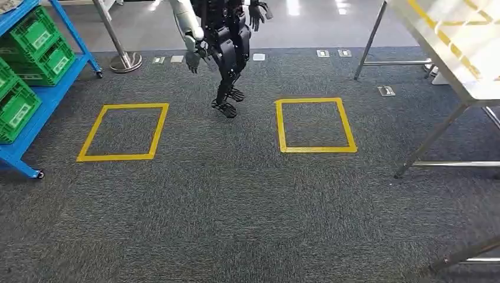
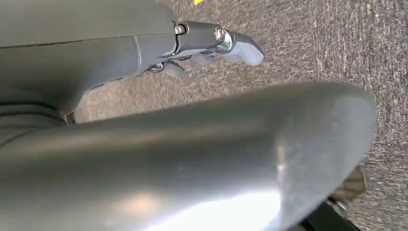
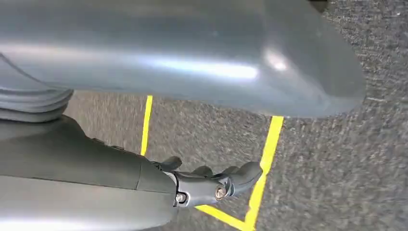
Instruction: Take the parts from the cabinet and place them on the table.
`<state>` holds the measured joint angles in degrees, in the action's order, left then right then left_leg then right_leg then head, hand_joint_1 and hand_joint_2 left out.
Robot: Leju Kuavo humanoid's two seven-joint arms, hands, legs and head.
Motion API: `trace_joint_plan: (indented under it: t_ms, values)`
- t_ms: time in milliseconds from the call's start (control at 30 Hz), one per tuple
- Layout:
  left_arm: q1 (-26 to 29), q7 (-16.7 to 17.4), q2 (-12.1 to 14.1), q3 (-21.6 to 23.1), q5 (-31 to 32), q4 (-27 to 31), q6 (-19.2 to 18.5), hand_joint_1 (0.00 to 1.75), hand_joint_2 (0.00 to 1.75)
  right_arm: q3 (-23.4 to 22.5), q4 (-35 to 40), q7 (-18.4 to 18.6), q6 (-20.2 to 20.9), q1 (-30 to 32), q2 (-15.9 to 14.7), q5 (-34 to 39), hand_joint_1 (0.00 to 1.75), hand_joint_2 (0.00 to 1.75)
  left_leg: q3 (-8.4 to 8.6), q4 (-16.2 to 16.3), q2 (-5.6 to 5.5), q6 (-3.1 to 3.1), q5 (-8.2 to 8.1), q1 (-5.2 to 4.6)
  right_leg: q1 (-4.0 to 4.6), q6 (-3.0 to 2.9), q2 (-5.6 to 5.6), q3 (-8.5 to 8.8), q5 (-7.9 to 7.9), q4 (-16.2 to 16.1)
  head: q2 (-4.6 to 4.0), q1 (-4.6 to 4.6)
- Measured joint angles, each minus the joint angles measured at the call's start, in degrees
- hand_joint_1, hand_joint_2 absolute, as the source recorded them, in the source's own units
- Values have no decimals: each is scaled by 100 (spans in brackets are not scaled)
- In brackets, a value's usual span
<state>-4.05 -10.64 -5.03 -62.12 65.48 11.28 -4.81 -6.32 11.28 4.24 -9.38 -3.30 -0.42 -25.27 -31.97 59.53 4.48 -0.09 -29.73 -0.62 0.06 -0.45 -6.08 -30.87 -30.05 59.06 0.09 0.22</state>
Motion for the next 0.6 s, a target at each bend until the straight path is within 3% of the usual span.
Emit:
trace_joint_plan:
  t_ms: [133, 167, 200, 233, 300, 333, 367, 400, 433, 467, 500, 533, 600]
  values:
    - [48, -5, -11, 0, 0, 0, 0, 0, 0, 41, 0, 7, -7, -55, 0, -15, 0, 0, -33, -40, -277, 135, 61, -29, -5, 123, -201, 55, -19, -23, 0, 13]
    - [54, 0, -26, 2, 6, -2, 0, 0, 0, 44, 0, -2, -7, -53, -4, -7, 0, 0, 31, -88, -322, 173, 100, 33, -33, 160, -103, 54, -53, 12, 0, 11]
    - [49, 6, -33, 0, 20, 0, 2, 0, 0, 44, 0, -28, -4, -46, -11, 2, 0, 0, 39, -106, -377, 197, 117, 38, -53, 196, 292, -1, -169, 183, 0, 29]
    - [33, 7, -35, 0, 46, 0, 7, 0, 0, 44, 0, -42, 0, -22, -15, 17, 0, 0, 24, -106, -435, 218, 128, 44, -61, 208, 498, -169, -393, 538, 0, 46]
    - [4, 15, -57, 0, 92, 0, 7, 0, 0, 41, -2, -26, 9, 48, -50, 61, 0, 0, 12, -101, -592, 232, 128, 43, -69, 238, 585, -606, -799, 1444, 0, 63]
    - [7, 26, -66, 0, 103, 0, 5, 0, 0, 41, -4, -13, 9, 77, -52, 63, 0, 0, 10, -89, -670, 231, 128, 44, -70, 249, 591, -751, -833, 1693, 0, 68]
    - [18, 39, -68, 0, 114, 0, 2, 0, 0, 41, -4, -7, 9, 95, -52, 63, 0, 0, 10, -77, -741, 228, 127, 48, -74, 252, 592, -776, -740, 1685, 0, 70]
    - [33, 46, -81, 2, 137, -2, -2, 0, 0, 39, -4, -7, 9, 102, -52, 70, 0, 0, 11, -57, -823, 213, 118, 58, -89, 257, 599, -668, -496, 1391, 0, 72]
    - [32, 46, -87, 2, 155, -2, -2, 0, 0, 37, -4, -4, 7, 104, -55, 81, 0, 0, 11, -35, -897, 191, 106, 68, -110, 272, 632, -475, -214, 950, 0, 72]
    - [22, 46, -96, 7, 171, -2, -4, 0, 0, 35, -4, 2, 7, 107, -59, 92, 0, 0, 11, -6, -972, 160, 90, 84, -141, 289, 733, -219, 56, 411, 0, 72]
    - [15, 44, -92, 20, 190, 0, -4, 0, 0, 33, -9, 2, 7, 115, -57, 107, 0, 0, -9, 15, -1023, 123, 79, 92, -186, 306, 1023, -69, 34, 110, 0, 81]
    - [-5, 46, -90, 35, 190, 0, -7, 0, 0, 31, -15, 0, 7, 113, -57, 116, 0, 0, -58, 61, -1113, 68, 64, 68, -146, 264, 1051, -65, 8, 48, 0, 90]
    - [12, 42, -90, 42, 195, 0, -20, 0, 0, 28, -15, 0, 0, 100, -59, 129, 0, 0, -78, 6, -1194, -10, 113, 84, -123, 189, 929, -73, 21, 52, 0, 83]
